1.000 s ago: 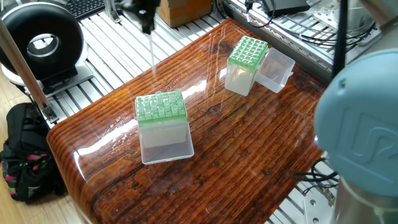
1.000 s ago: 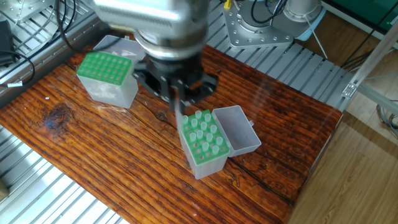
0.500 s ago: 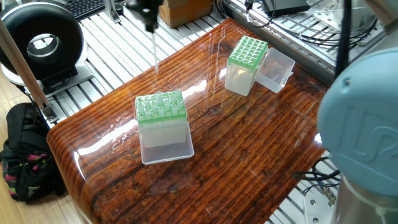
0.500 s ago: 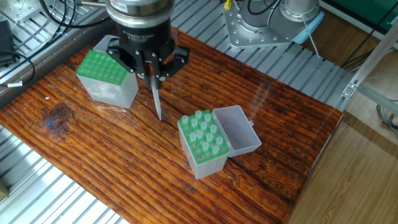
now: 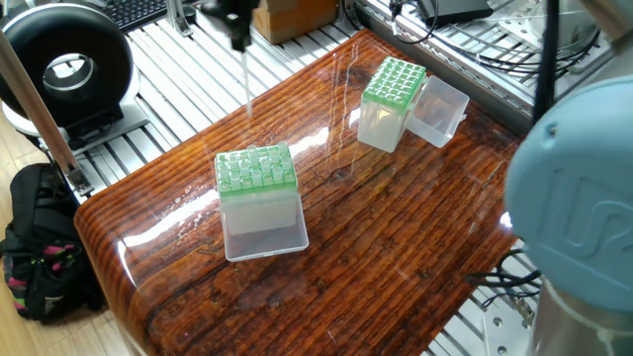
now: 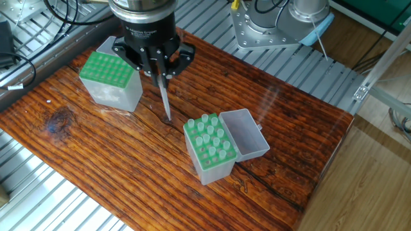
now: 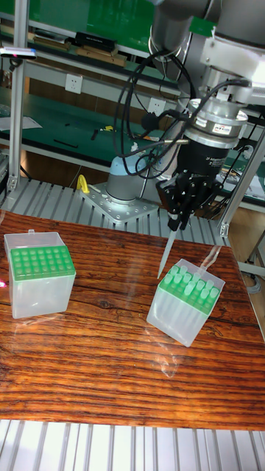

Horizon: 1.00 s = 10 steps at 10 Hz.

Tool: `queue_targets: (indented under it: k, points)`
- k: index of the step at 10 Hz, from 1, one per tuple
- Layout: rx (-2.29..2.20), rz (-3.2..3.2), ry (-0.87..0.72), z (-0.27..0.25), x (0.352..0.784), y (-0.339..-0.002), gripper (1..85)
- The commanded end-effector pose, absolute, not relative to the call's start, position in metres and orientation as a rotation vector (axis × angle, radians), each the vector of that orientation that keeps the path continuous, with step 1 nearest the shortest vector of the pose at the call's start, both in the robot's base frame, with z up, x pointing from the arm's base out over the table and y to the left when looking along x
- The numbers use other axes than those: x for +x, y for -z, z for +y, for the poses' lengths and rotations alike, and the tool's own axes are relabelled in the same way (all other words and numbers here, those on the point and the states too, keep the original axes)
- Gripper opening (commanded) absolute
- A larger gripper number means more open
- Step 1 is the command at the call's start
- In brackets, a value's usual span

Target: Transfer all large pipette tips from one holder to another

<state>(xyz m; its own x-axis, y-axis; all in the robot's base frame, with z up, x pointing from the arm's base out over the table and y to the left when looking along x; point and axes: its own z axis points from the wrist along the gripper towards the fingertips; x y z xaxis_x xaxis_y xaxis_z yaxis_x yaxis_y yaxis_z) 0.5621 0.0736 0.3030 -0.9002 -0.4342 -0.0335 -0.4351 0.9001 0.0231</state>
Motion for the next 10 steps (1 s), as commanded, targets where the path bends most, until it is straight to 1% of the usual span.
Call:
queue_targets:
  k: [1,2,3,5,8,9,10]
  points:
    - [-0.544,3.035,-0.049,0.076,0.545,-0.302,11.3]
    - [-0.574,3.023,-0.068,0.06,0.542,-0.302,11.3]
    - [-0.63,3.019,-0.049,0.03,0.541,-0.305,11.7]
    - [-0.701,3.02,-0.039,-0.009,0.538,-0.308,11.7]
    - [-0.761,2.962,-0.034,-0.035,0.544,-0.283,11.3]
    - [-0.764,2.966,-0.041,-0.034,0.543,-0.283,12.0]
    - [-0.754,2.977,-0.084,-0.028,0.539,-0.283,14.0]
